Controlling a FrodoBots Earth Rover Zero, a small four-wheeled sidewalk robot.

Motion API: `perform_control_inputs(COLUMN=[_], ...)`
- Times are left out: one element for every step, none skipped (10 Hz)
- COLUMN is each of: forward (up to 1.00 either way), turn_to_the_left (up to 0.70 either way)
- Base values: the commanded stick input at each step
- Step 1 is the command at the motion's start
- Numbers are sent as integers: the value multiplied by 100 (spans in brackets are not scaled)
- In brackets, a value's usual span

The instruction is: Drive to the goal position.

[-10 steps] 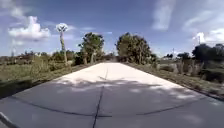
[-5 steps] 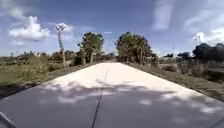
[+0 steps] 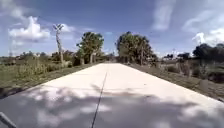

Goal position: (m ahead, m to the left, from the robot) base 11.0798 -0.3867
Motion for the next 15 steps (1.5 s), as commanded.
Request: perform_control_inputs(forward=[85,85,85,85,85,85,85,85,85,85,85,85,85,85,85], turn_to_the_left=[0,0,0,0,0,0,0,0,0,0,0,0,0,0,0])
